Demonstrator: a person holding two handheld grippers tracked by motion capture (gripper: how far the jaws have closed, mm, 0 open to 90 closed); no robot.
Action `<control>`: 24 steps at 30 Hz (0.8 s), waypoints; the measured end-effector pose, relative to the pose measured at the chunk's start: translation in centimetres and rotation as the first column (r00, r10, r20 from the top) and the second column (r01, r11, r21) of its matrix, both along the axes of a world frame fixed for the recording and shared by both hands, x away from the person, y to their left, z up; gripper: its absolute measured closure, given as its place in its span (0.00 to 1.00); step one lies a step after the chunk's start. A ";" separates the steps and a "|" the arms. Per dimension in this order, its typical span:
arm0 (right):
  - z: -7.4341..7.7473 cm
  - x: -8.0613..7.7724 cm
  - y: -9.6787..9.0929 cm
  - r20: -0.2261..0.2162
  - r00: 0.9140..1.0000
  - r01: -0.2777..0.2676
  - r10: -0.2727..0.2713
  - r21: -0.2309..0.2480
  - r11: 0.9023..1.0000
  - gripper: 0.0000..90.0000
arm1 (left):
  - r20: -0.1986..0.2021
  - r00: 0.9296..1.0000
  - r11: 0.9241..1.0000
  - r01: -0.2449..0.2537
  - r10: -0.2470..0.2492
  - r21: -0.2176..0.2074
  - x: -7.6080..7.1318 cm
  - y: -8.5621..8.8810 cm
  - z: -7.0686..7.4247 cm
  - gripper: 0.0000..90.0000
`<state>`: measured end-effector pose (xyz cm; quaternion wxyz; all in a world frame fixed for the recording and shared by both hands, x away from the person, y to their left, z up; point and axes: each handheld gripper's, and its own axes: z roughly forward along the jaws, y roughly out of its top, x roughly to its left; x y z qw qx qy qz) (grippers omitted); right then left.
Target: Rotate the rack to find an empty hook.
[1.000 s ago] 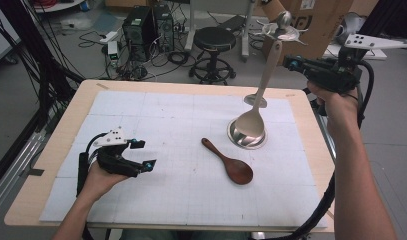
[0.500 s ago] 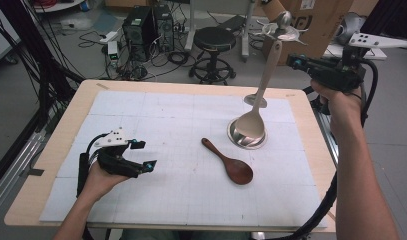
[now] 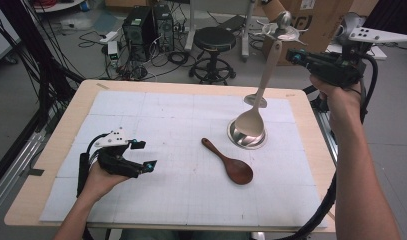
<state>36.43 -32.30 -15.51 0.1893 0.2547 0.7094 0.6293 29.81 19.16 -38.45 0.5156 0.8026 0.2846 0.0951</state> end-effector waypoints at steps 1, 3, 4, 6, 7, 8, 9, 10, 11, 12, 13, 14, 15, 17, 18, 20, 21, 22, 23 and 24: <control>0.1 0.0 0.1 -0.004 1.000 0.002 -0.002 0.001 1.000 1.00 | 0.000 1.000 1.000 0.001 -0.001 -0.001 0.0 0.0 0.0 0.20; 0.2 0.2 0.3 -0.004 1.000 0.007 -0.007 -0.002 1.000 1.00 | -0.001 1.000 1.000 0.000 0.000 -0.003 0.0 0.0 0.0 0.20; 0.3 0.2 0.4 -0.004 1.000 0.011 -0.011 -0.003 1.000 1.00 | -0.001 1.000 1.000 -0.001 0.001 -0.005 0.0 0.0 0.0 0.20; 0.3 0.4 0.6 0.005 1.000 0.016 -0.016 -0.007 1.000 1.00 | -0.001 1.000 1.000 0.000 0.000 -0.008 0.0 0.1 0.0 0.20; 0.3 0.4 0.7 0.000 1.000 0.017 -0.017 -0.009 1.000 1.00 | -0.002 1.000 1.000 -0.001 0.001 -0.007 0.0 0.1 0.0 0.20; 0.3 0.4 0.8 0.003 1.000 0.020 -0.020 -0.013 1.000 1.00 | -0.001 1.000 1.000 -0.001 0.001 -0.006 0.0 0.1 0.0 0.20; 0.3 0.4 0.8 -0.003 1.000 0.022 -0.022 -0.014 1.000 1.00 | -0.002 1.000 1.000 -0.001 0.001 -0.008 0.0 0.1 0.0 0.20; 0.2 0.5 0.9 0.000 1.000 0.024 -0.024 -0.018 1.000 1.00 | -0.001 1.000 1.000 0.000 0.000 -0.008 0.0 0.1 0.0 0.20; 0.2 0.5 0.9 -0.002 1.000 0.026 -0.026 -0.019 0.999 1.00 | -0.001 1.000 1.000 0.000 0.000 -0.008 0.0 0.1 0.0 0.20; 0.2 0.5 1.0 -0.002 1.000 0.024 -0.024 -0.017 1.000 1.00 | -0.001 1.000 1.000 0.000 0.000 -0.007 0.0 0.1 0.0 0.20; 0.2 0.5 1.1 0.001 1.000 0.025 -0.025 -0.020 0.999 1.00 | -0.001 1.000 1.000 0.000 0.000 -0.008 0.0 0.1 0.0 0.20; 0.2 0.5 1.2 0.002 1.000 0.028 -0.028 -0.022 0.999 1.00 | -0.001 1.000 1.000 -0.002 0.002 -0.008 0.0 0.1 0.0 0.20; 0.2 0.6 1.2 0.008 1.000 0.027 -0.027 -0.024 0.999 1.00 | 0.000 1.000 1.000 0.001 -0.001 -0.010 0.0 0.1 0.0 0.20; 0.2 0.6 1.2 0.004 1.000 0.024 -0.023 -0.020 1.000 1.00 | -0.001 1.000 1.000 -0.004 0.004 -0.012 0.0 0.1 0.0 0.20; 0.2 0.6 1.3 0.006 1.000 0.024 -0.024 -0.021 0.999 1.00 | -0.001 1.000 1.000 -0.002 0.002 -0.010 0.0 0.1 0.0 0.20; 0.2 0.7 1.4 0.009 1.000 0.024 -0.024 -0.023 0.999 1.00 | 0.001 1.000 1.000 -0.004 0.004 -0.010 0.0 0.1 0.0 0.20; 0.2 0.7 1.4 0.008 1.000 0.023 -0.023 -0.023 0.999 1.00 | 0.001 1.000 1.000 -0.004 0.004 -0.010 0.0 0.1 0.0 0.20; 0.2 0.7 1.5 0.009 1.000 0.024 -0.024 -0.025 0.999 1.00 | -0.001 1.000 1.000 -0.001 0.001 -0.012 0.0 0.1 0.0 0.20; 0.2 0.7 1.6 0.007 1.000 0.024 -0.024 -0.023 0.999 1.00 | 0.000 1.000 1.000 -0.004 0.004 -0.013 0.0 0.1 0.0 0.20; 0.2 0.6 1.6 0.004 1.000 0.023 -0.023 -0.024 0.999 1.00 | 0.001 1.000 1.000 -0.007 0.007 -0.013 0.0 0.1 0.1 0.20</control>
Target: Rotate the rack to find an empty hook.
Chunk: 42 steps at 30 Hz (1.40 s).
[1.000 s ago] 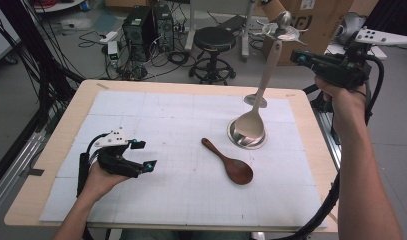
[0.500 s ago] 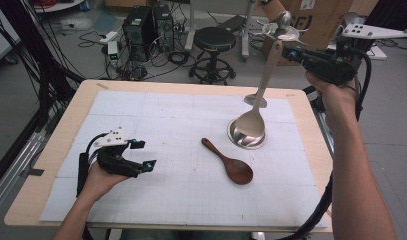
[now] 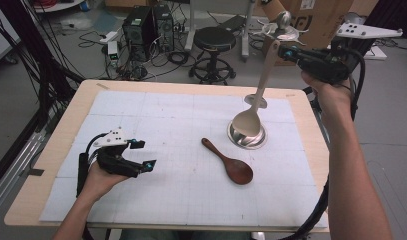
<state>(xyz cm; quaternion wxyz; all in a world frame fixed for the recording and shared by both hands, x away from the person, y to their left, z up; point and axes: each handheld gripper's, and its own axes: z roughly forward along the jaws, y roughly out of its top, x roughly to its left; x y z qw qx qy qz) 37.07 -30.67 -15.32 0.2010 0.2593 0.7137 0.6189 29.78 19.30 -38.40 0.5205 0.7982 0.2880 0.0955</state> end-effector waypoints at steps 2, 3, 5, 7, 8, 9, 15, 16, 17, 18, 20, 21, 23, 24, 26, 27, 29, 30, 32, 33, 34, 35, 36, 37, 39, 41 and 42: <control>0.0 0.0 0.2 0.004 1.000 0.000 0.000 -0.002 1.000 1.00 | 0.001 1.000 1.000 0.001 -0.001 0.002 0.0 0.0 0.0 0.20; 0.0 0.0 0.2 0.006 1.000 0.001 -0.001 -0.003 1.000 1.00 | 0.002 1.000 1.000 0.001 -0.001 0.001 0.0 0.0 0.0 0.20; -0.1 0.1 0.5 0.007 1.000 0.002 -0.002 -0.004 1.000 1.00 | 0.000 1.000 1.000 0.001 -0.001 0.002 0.0 0.0 0.0 0.20; -0.1 0.1 0.7 0.011 1.000 0.003 -0.003 -0.010 1.000 1.00 | 0.001 1.000 1.000 0.001 -0.001 0.002 0.0 0.0 0.0 0.20; 0.0 0.1 0.8 0.012 1.000 0.007 -0.007 -0.015 1.000 1.00 | -0.001 1.000 1.000 0.001 -0.001 0.000 0.0 0.0 0.0 0.20; 0.0 0.1 0.9 0.016 1.000 0.009 -0.009 -0.017 1.000 1.00 | 0.000 1.000 1.000 0.002 -0.002 0.001 0.0 0.1 0.0 0.20; 0.0 0.2 1.5 0.019 1.000 0.017 -0.016 -0.021 1.000 1.00 | 0.004 1.000 1.000 0.007 -0.007 0.007 0.0 0.1 0.0 0.20; 0.0 0.3 1.5 0.021 1.000 0.017 -0.017 -0.022 1.000 1.00 | 0.005 1.000 1.000 0.007 -0.007 0.007 0.0 0.1 0.1 0.20; 0.0 0.3 1.6 0.016 1.000 0.018 -0.017 -0.022 1.000 1.00 | 0.005 1.000 1.000 0.007 -0.007 0.007 0.0 0.1 0.1 0.20; 0.0 0.3 1.7 0.019 1.000 0.020 -0.019 -0.024 1.000 1.00 | 0.005 1.000 1.000 0.007 -0.007 0.007 0.0 0.1 0.1 0.20; 0.0 0.3 1.8 0.019 1.000 0.020 -0.020 -0.028 0.999 1.00 | 0.005 1.000 1.000 0.008 -0.008 0.007 0.0 0.1 0.0 0.20; 0.0 0.4 1.8 0.018 1.000 0.019 -0.019 -0.027 0.999 1.00 | 0.004 1.000 1.000 0.008 -0.008 0.007 0.0 0.1 0.1 0.20; 0.0 0.4 1.8 0.020 1.000 0.017 -0.017 -0.026 1.000 1.00 | 0.004 1.000 1.000 0.008 -0.008 0.007 0.0 0.1 0.0 0.20; 0.0 0.4 1.8 0.015 1.000 0.015 -0.015 -0.027 1.000 1.00 | 0.004 1.000 1.000 0.008 -0.008 0.008 0.0 0.1 0.0 0.20; 0.0 0.3 1.7 0.016 1.000 0.013 -0.013 -0.028 1.000 1.00 | 0.004 1.000 1.000 0.008 -0.008 0.006 0.0 0.1 0.0 0.20; 0.0 0.3 1.5 0.017 1.000 0.008 -0.008 -0.026 1.000 1.00 | 0.003 1.000 1.000 0.008 -0.008 0.006 0.0 0.1 0.0 0.20; -0.1 0.1 1.3 0.017 1.000 0.007 -0.007 -0.021 1.000 1.00 | 0.004 1.000 1.000 0.010 -0.010 0.008 0.0 0.1 0.0 0.20; -0.2 0.1 1.1 0.013 1.000 0.006 -0.005 -0.023 1.000 1.00 | 0.004 1.000 1.000 0.010 -0.010 0.007 0.0 0.0 0.0 0.20; -0.3 0.0 0.8 0.018 1.000 0.000 0.000 -0.020 1.000 1.00 | 0.005 1.000 1.000 0.010 -0.010 0.006 0.0 0.0 0.0 0.20; -0.3 -0.2 0.6 0.017 1.000 -0.001 0.001 -0.014 1.000 1.00 | 0.007 1.000 1.000 0.010 -0.010 0.006 0.0 0.0 0.0 0.20; -0.4 -0.2 0.4 0.020 1.000 -0.004 0.004 -0.011 1.000 1.00 | 0.007 1.000 1.000 0.009 -0.009 0.007 0.0 0.0 0.0 0.20; -0.5 -0.3 0.2 0.019 1.000 0.001 -0.001 -0.012 1.000 1.00 | 0.007 1.000 1.000 0.009 -0.009 0.007 0.0 0.0 0.0 0.20; -0.6 -0.4 -0.1 0.017 1.000 0.008 -0.007 -0.014 1.000 1.00 | 0.006 1.000 1.000 0.009 -0.009 0.007 0.0 0.0 0.0 0.20; -0.8 -0.5 -0.3 0.018 1.000 0.004 -0.004 -0.006 1.000 1.00 | 0.007 1.000 1.000 0.010 -0.010 0.009 0.0 0.0 0.0 0.20; -1.1 -0.6 -0.8 0.018 1.000 0.008 -0.008 -0.001 1.000 1.00 | 0.006 1.000 1.000 0.010 -0.010 0.010 0.0 0.0 0.0 0.20; -1.4 -0.7 -1.3 0.017 1.000 0.012 -0.012 0.002 1.000 1.00 | 0.005 1.000 1.000 0.009 -0.009 0.010 -0.1 0.0 0.0 0.20; -1.5 -0.7 -1.7 0.014 1.000 0.017 -0.017 0.005 1.000 1.00 | 0.005 1.000 1.000 0.009 -0.009 0.010 0.0 0.0 0.0 0.20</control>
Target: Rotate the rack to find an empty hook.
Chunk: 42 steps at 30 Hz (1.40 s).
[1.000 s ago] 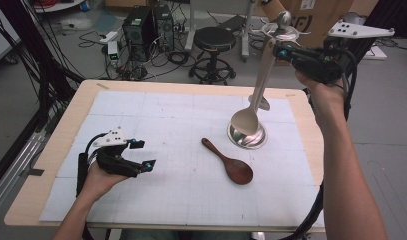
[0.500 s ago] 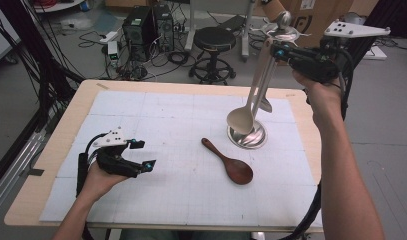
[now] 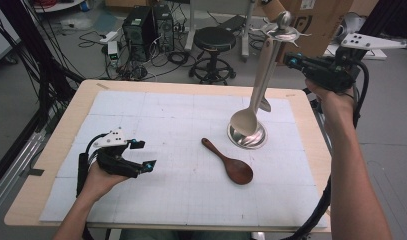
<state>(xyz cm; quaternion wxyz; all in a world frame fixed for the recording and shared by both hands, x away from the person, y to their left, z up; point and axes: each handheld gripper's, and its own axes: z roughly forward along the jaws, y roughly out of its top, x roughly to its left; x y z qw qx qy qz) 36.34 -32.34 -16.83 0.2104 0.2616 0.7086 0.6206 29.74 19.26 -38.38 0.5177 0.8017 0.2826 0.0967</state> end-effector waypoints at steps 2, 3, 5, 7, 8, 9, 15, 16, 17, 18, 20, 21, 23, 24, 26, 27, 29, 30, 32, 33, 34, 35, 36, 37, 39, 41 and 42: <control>-0.1 -0.1 -0.6 -0.001 1.000 0.008 -0.008 0.004 1.000 1.00 | 0.000 1.000 1.000 0.001 -0.001 0.001 0.0 0.0 0.0 0.20; 0.0 -0.2 -0.8 -0.003 1.000 0.014 -0.014 0.007 1.000 1.00 | -0.001 1.000 1.000 0.001 -0.001 0.002 0.0 0.0 0.0 0.20; 0.1 -0.3 -1.4 -0.006 1.000 0.028 -0.028 0.017 0.999 1.00 | 0.000 1.000 1.000 -0.001 0.001 0.000 0.0 0.0 0.0 0.20; 0.3 -0.4 -1.7 -0.004 0.999 0.037 -0.037 0.017 0.999 1.00 | -0.001 1.000 1.000 0.000 0.000 0.002 0.0 0.0 0.0 0.20; 0.4 -0.4 -1.9 -0.003 0.999 0.043 -0.043 0.016 0.999 1.00 | -0.003 1.000 1.000 0.001 -0.001 0.003 0.0 0.0 0.0 0.20; 0.6 -0.4 -2.1 -0.001 0.999 0.048 -0.048 0.013 0.999 1.00 | -0.003 1.000 1.000 0.001 -0.001 0.002 0.0 0.0 0.0 0.20; 0.9 -0.2 -2.6 -0.002 0.997 0.073 -0.073 0.017 0.997 1.00 | 0.000 1.000 1.000 -0.001 0.001 -0.002 0.0 0.1 0.0 0.20; 1.0 -0.2 -2.6 0.000 0.997 0.077 -0.077 0.015 0.997 1.00 | 0.000 1.000 1.000 0.000 0.000 -0.002 0.0 0.1 0.0 0.20; 1.0 -0.1 -2.7 0.003 0.997 0.074 -0.074 0.013 0.997 1.00 | -0.001 1.000 1.000 -0.003 0.003 -0.004 0.0 0.0 0.0 0.20; 1.2 -0.1 -2.6 0.006 0.998 0.070 -0.070 0.011 0.998 1.00 | -0.001 1.000 1.000 -0.002 0.002 -0.002 0.0 0.1 0.0 0.20; 1.4 0.0 -2.4 0.004 0.997 0.071 -0.071 0.005 0.997 1.00 | -0.001 1.000 1.000 0.001 -0.001 0.001 0.1 0.0 0.0 0.20; 1.5 0.0 -2.3 0.007 0.998 0.067 -0.067 -0.003 0.998 1.00 | 0.001 1.000 1.000 0.001 -0.001 0.001 0.0 0.0 0.0 0.20; 1.7 0.1 -2.0 0.006 0.998 0.063 -0.063 -0.010 0.998 1.00 | 0.000 1.000 1.000 -0.001 0.001 -0.005 0.0 0.0 0.0 0.20; 1.7 0.1 -1.9 0.009 0.998 0.063 -0.063 -0.010 0.998 1.00 | 0.000 1.000 1.000 0.000 0.000 -0.006 0.0 0.0 0.0 0.20; 1.8 0.1 -1.7 0.008 0.998 0.057 -0.057 -0.010 0.998 1.00 | 0.003 1.000 1.000 0.000 0.000 -0.004 0.0 0.1 0.0 0.20; 1.8 0.1 -1.7 0.010 0.999 0.054 -0.054 -0.013 0.998 1.00 | 0.002 1.000 1.000 0.000 0.000 -0.005 0.0 0.1 0.0 0.20; 1.8 0.1 -1.3 0.009 0.999 0.046 -0.046 -0.024 0.999 1.00 | 0.001 1.000 1.000 0.000 0.000 -0.004 0.0 0.1 0.0 0.20; 1.8 0.1 -1.1 0.010 0.999 0.041 -0.041 -0.028 0.999 1.00 | 0.003 1.000 1.000 0.000 0.000 -0.003 0.0 0.0 0.0 0.20; 1.8 0.1 -0.8 0.010 0.999 0.035 -0.034 -0.030 0.999 1.00 | 0.001 1.000 1.000 0.000 0.000 -0.004 0.0 0.1 0.0 0.20; 1.8 0.1 -0.6 0.014 0.999 0.030 -0.030 -0.032 0.999 1.00 | 0.002 1.000 1.000 -0.001 0.001 -0.005 0.0 0.1 0.0 0.20; 1.8 0.1 -0.5 0.012 1.000 0.028 -0.027 -0.034 0.999 1.00 | 0.002 1.000 1.000 -0.002 0.002 -0.004 0.0 0.1 0.0 0.20; 1.8 0.2 -0.3 0.014 1.000 0.022 -0.022 -0.033 0.999 1.00 | 0.000 1.000 1.000 -0.003 0.003 -0.006 0.0 0.1 0.0 0.20; 1.8 0.2 -0.2 0.015 1.000 0.022 -0.021 -0.036 0.999 1.00 | 0.000 1.000 1.000 -0.002 0.002 -0.005 0.0 0.1 0.0 0.20; 1.8 0.2 -0.1 0.015 1.000 0.021 -0.021 -0.040 0.999 1.00 | 0.001 1.000 1.000 -0.002 0.002 -0.006 0.0 0.1 0.0 0.20; 1.8 0.2 0.2 0.014 1.000 0.016 -0.015 -0.043 0.999 1.00 | 0.000 1.000 1.000 0.000 0.000 -0.003 0.0 0.1 0.0 0.20; 1.8 0.2 0.5 0.017 1.000 0.009 -0.008 -0.046 0.999 1.00 | -0.001 1.000 1.000 -0.005 0.005 -0.005 0.0 0.1 0.0 0.20; 1.8 0.2 0.6 0.012 1.000 0.009 -0.009 -0.047 0.999 1.00 | 0.001 1.000 1.000 -0.003 0.003 -0.004 0.1 0.1 0.0 0.20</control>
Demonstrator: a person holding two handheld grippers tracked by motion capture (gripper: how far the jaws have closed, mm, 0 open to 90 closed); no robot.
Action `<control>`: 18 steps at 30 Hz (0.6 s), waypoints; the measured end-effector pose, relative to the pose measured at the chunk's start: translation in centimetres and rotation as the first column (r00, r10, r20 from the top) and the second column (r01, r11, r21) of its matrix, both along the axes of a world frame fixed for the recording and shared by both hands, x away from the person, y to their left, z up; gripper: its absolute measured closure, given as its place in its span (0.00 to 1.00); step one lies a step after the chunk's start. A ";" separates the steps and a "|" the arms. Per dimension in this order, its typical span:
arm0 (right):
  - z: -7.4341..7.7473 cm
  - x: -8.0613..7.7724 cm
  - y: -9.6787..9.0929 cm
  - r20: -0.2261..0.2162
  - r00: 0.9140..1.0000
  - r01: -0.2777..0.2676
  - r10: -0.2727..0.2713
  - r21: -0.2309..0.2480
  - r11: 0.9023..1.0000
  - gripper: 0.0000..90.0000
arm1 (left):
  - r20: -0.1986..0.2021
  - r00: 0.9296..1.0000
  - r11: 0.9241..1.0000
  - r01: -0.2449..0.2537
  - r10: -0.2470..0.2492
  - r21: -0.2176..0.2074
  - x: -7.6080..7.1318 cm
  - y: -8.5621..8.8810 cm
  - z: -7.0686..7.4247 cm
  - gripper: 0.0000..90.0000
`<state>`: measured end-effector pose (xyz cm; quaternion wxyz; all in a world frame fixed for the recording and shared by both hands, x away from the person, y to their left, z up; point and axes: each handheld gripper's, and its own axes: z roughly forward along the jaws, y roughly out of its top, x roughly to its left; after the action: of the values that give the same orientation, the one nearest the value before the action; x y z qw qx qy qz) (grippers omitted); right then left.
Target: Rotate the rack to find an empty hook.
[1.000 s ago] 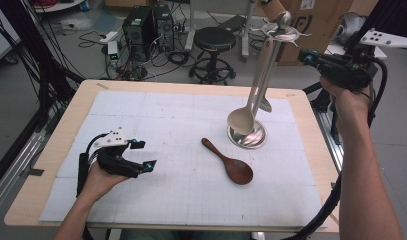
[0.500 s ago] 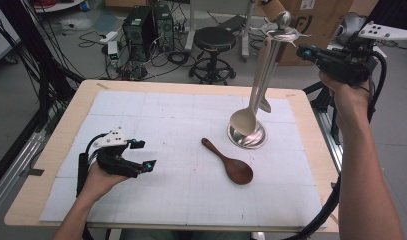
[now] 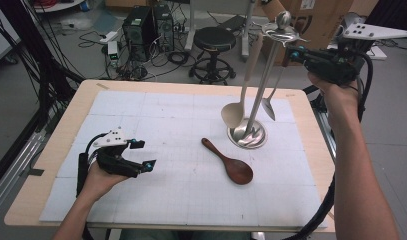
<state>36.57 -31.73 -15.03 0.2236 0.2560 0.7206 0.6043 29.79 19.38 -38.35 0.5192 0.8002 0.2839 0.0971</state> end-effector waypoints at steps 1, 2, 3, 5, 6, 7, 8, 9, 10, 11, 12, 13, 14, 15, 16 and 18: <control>0.0 0.0 0.2 -0.003 1.000 -0.002 0.002 -0.001 1.000 1.00 | 0.001 1.000 1.000 0.000 0.000 -0.002 0.0 0.0 0.0 0.20; 0.0 0.0 0.4 0.001 1.000 -0.004 0.004 0.000 1.000 1.00 | 0.001 1.000 1.000 0.000 0.000 -0.001 0.0 0.0 0.0 0.20; 0.0 0.0 0.5 0.001 1.000 -0.004 0.004 -0.003 1.000 1.00 | 0.000 1.000 1.000 0.001 -0.001 -0.002 0.0 0.0 0.0 0.20; 0.0 0.1 0.8 0.002 1.000 -0.007 0.007 -0.002 1.000 1.00 | 0.000 1.000 1.000 0.000 0.000 -0.001 0.0 0.0 0.0 0.20; 0.0 0.1 1.0 0.000 1.000 -0.008 0.008 -0.002 1.000 1.00 | 0.000 1.000 1.000 0.001 -0.001 0.000 0.0 0.0 0.0 0.20; 0.0 0.1 1.2 0.001 1.000 -0.012 0.012 -0.006 1.000 1.00 | -0.001 1.000 1.000 0.001 -0.001 0.001 0.0 0.0 0.0 0.20; 0.0 0.1 1.4 0.003 1.000 -0.016 0.016 -0.008 1.000 1.00 | 0.001 1.000 1.000 0.004 -0.004 0.001 0.0 0.0 0.0 0.20; -0.1 0.2 1.6 0.000 1.000 -0.015 0.015 -0.007 1.000 1.00 | 0.000 1.000 1.000 0.002 -0.002 0.001 0.0 0.0 0.0 0.20; -0.1 0.2 1.7 0.004 1.000 -0.018 0.018 -0.009 1.000 1.00 | 0.001 1.000 1.000 0.000 0.000 -0.002 0.0 0.0 0.0 0.20; -0.1 0.2 1.8 0.000 1.000 -0.016 0.016 -0.007 1.000 1.00 | 0.003 1.000 1.000 -0.001 0.001 0.000 0.0 0.0 0.0 0.20; -0.1 0.3 1.9 0.003 1.000 -0.017 0.017 -0.006 1.000 1.00 | 0.001 1.000 1.000 -0.004 0.004 -0.002 0.0 0.0 0.0 0.20; -0.1 0.3 1.9 -0.001 1.000 -0.016 0.016 -0.006 1.000 1.00 | 0.001 1.000 1.000 -0.005 0.005 -0.001 0.0 0.1 0.0 0.20; -0.1 0.3 2.0 0.001 1.000 -0.015 0.015 -0.006 1.000 1.00 | 0.000 1.000 1.000 -0.004 0.004 -0.005 0.0 0.1 0.0 0.20; -0.1 0.4 2.1 -0.001 1.000 -0.012 0.012 -0.007 1.000 1.00 | 0.000 1.000 1.000 -0.006 0.006 -0.006 0.0 0.1 0.0 0.20; -0.1 0.4 2.1 0.002 1.000 -0.014 0.014 -0.005 1.000 1.00 | -0.001 1.000 1.000 -0.007 0.007 -0.007 0.0 0.1 0.0 0.20; -0.1 0.5 2.2 0.000 1.000 -0.008 0.008 -0.005 1.000 1.00 | 0.000 1.000 1.000 -0.004 0.004 -0.004 0.0 0.1 0.1 0.20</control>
<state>37.04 -29.49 -15.11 0.2218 0.2525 0.7231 0.6035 29.74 19.47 -38.29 0.5208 0.7984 0.2859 0.0976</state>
